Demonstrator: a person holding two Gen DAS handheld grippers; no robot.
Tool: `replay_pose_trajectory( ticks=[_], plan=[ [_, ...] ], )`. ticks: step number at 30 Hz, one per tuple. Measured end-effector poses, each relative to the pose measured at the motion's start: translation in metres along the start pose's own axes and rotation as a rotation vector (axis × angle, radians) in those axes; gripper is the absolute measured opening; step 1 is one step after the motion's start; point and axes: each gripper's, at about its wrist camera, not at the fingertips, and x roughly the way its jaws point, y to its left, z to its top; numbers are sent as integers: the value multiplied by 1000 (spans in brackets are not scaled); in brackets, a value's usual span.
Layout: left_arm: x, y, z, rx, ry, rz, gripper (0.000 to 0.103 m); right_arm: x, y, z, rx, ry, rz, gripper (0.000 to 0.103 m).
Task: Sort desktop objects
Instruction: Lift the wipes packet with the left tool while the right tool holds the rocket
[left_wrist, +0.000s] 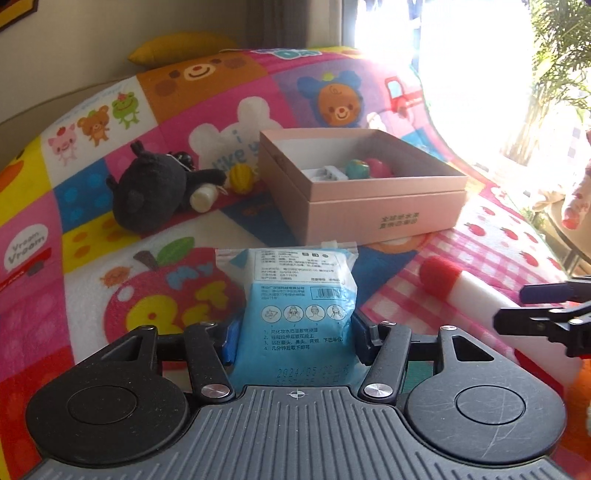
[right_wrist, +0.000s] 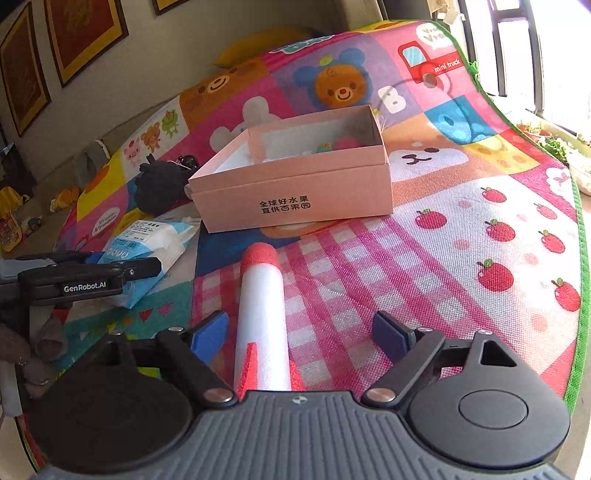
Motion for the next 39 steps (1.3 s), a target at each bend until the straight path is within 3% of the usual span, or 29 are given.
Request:
replay_pose_trajectory(
  ticks=[5, 7, 10, 11, 13, 15, 20, 24, 28, 30, 33, 35, 36, 39],
  plan=[
    [-12, -29, -19, 18, 22, -68, 69, -1, 0, 0, 5, -5, -4, 89],
    [-10, -32, -22, 13, 28, -74, 82, -1, -1, 0, 4, -6, -8, 89],
    [-5, -31, -24, 17, 34, -17, 96, -5, 0, -1, 7, -15, -28, 88],
    [-5, -29, -25, 17, 33, 9, 96, -8, 1, -2, 10, -14, -20, 87],
    [-4, -22, -25, -15, 39, 20, 96, -14, 4, -4, 1, 7, 19, 70],
    [-3, -16, -25, -50, 37, 29, 97, -15, 10, -6, 1, 49, 71, 64],
    [-4, -17, -27, -41, 38, 31, 101, -10, 27, -5, 8, 98, 201, 62],
    [0, -26, -27, 1, 52, 60, 103, -19, 21, 11, 36, -24, 111, 81],
    [3, -29, -27, 9, 59, 70, 103, -7, -4, 30, 107, -88, -103, 83],
    [2, -28, -28, 8, 58, 69, 103, 9, -14, 37, 122, -79, -160, 83],
    [3, -29, -28, 8, 58, 71, 103, 34, -22, 45, 141, -6, -87, 83],
    [3, -29, -28, 7, 58, 70, 103, 47, -18, 44, 147, 47, 42, 88],
    [3, -29, -28, 8, 58, 70, 103, 50, -14, 43, 141, 48, 75, 99],
    [3, -29, -28, 7, 57, 70, 103, 60, 6, 41, 53, 44, 70, 103]
  ],
)
